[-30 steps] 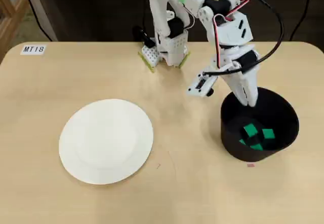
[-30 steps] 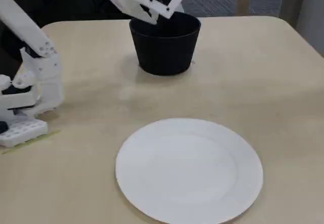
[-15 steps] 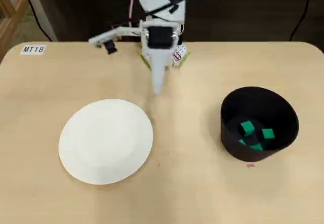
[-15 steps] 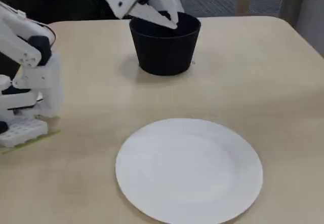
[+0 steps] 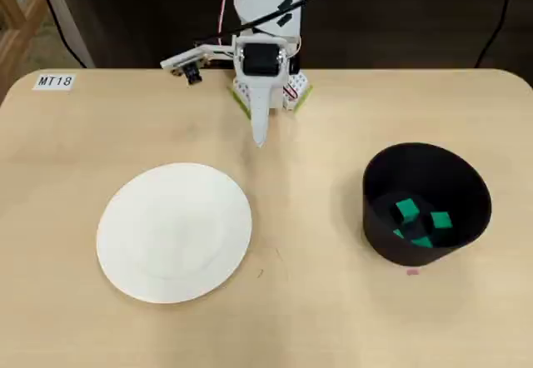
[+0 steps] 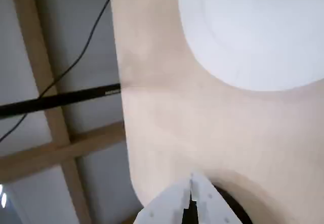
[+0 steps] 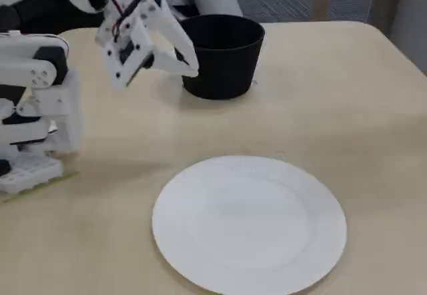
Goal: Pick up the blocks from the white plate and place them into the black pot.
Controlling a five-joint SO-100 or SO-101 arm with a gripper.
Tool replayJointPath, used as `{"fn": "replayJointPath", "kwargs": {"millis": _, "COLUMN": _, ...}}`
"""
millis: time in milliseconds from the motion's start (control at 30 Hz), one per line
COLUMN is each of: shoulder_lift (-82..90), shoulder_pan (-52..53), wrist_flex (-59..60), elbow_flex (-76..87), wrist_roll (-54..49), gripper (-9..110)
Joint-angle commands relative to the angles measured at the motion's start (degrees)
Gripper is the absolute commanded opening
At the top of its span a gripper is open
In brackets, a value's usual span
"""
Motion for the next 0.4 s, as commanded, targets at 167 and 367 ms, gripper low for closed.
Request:
{"fn": "replayJointPath", "kwargs": {"millis": 167, "shoulder_lift": 10.81, "shoulder_pan": -1.32, "wrist_flex": 0.97, "elbow_flex": 10.11, "wrist_roll": 0.79, "gripper": -2}}
{"fn": "replayJointPath", "kwargs": {"millis": 367, "shoulder_lift": 12.66, "shoulder_pan": -2.37, "wrist_flex": 0.88, "elbow_flex": 13.80, "wrist_roll": 0.79, "gripper": -2}}
